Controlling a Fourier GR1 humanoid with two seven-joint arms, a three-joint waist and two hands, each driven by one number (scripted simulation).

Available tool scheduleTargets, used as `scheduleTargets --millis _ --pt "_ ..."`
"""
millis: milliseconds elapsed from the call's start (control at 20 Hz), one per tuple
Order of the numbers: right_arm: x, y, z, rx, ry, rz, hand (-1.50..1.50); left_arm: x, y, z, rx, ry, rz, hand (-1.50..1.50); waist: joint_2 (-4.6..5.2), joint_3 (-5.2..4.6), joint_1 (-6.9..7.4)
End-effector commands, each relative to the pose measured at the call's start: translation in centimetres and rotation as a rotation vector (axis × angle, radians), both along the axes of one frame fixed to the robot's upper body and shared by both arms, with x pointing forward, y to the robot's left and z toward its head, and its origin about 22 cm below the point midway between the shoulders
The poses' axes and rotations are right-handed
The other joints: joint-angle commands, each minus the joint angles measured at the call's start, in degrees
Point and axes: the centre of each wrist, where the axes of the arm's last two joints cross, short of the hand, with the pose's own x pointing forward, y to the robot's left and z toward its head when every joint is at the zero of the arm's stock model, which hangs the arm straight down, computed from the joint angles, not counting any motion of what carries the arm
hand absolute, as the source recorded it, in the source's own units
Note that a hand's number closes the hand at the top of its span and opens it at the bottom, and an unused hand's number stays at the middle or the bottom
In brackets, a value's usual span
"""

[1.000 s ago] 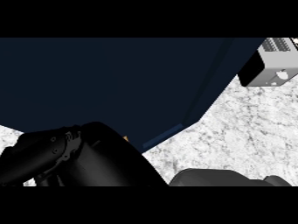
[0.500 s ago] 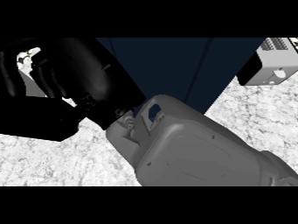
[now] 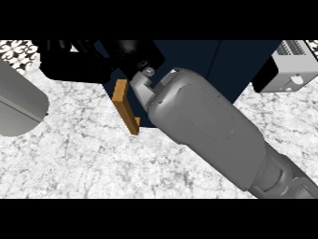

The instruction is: Pick up the wine, place it into the cabinet and close the cabinet

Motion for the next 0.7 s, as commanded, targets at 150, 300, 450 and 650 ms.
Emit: scheduleTargets --millis 150,300,450,650 --pt "5.0 -3.4 -0.4 -0.013 0.009 -0.092 1.50 0.2 -0.4 -0.7 0.015 0.008 -0.009 -1.50 1.13 0.09 -0.14" --pt "5.7 -3.2 -2.7 -0.061 -0.022 -0.128 1.50 0.6 0.2 1.0 0.020 0.009 -0.017 -1.50 1.31 0.10 0.61" --pt "6.5 -5.5 -2.8 -0.089 -0.044 -0.154 1.50 0.9 -0.2 0.1 -0.009 -0.010 -0.016 -1.50 1.32 0.05 -0.13" --pt "6.3 -4.1 -3.1 -0.090 -0.039 -0.147 1.50 1.8 -0.3 0.2 0.009 -0.001 -0.017 -1.50 1.49 0.03 -0.20"
